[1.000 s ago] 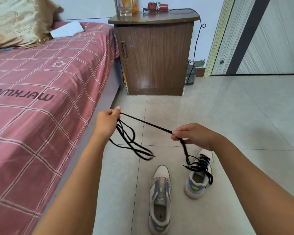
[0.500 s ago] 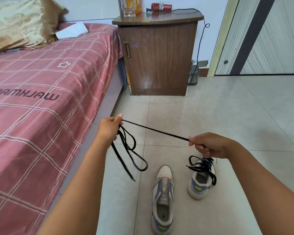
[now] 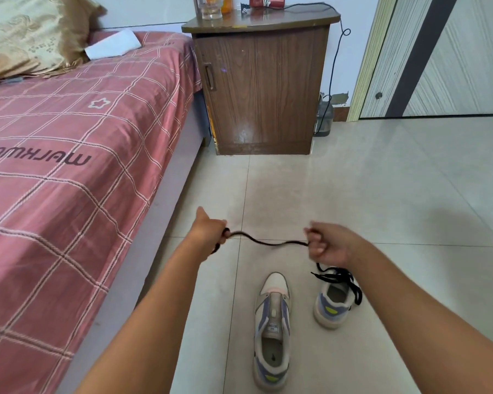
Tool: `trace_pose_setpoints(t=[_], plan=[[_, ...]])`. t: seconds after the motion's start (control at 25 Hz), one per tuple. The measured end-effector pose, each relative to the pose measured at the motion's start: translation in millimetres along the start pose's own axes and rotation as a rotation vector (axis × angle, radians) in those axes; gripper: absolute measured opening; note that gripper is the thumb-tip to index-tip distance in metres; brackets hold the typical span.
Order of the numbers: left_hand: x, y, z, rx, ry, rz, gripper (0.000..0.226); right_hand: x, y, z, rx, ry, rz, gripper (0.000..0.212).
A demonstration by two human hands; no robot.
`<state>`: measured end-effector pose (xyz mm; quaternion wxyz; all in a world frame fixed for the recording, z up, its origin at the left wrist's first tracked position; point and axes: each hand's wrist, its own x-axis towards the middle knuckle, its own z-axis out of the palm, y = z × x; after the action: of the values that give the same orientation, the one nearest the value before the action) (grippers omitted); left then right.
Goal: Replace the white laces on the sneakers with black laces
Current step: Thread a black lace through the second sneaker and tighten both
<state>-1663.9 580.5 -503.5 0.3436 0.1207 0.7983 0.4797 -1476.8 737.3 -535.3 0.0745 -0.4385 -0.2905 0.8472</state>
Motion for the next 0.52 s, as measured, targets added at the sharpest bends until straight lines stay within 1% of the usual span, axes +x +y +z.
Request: trace_pose_setpoints(t=[0.08, 0.12, 0.24, 0.4, 0.48, 0.52], plan=[[-6.4, -6.2, 14.1, -0.016, -0.117, 0.019, 0.065, 5.0, 34.2, 22.8, -0.144, -0.110, 0.173, 0.033], [-9.2, -6.3, 19.8, -0.045, -0.168, 0.039, 0.062, 6.4, 46.0, 34.5, -0.189, -0.161, 0.221, 0.033], [-15.6, -5.1, 28.4, -0.021, -0.241, 0.088, 0.047, 8.8, 58.8, 61.6, -0.210, -0.260, 0.240, 0.031], [-20.1, -9.2, 26.9, 0.027, -0.254, 0.077, 0.040, 14.1, 56.5, 68.4, -0.066, -0.201, 0.139, 0.032], [-19.9, -12.1, 24.0, 0.041, -0.264, 0.036, 0.035, 19.2, 55.1, 66.2, -0.044, -0.146, 0.085, 0.024], [-18.7, -14.1, 22.2, 0.094, -0.287, 0.029, 0.027, 24.3, 52.6, 64.4, -0.058, -0.104, 0.047, 0.021]])
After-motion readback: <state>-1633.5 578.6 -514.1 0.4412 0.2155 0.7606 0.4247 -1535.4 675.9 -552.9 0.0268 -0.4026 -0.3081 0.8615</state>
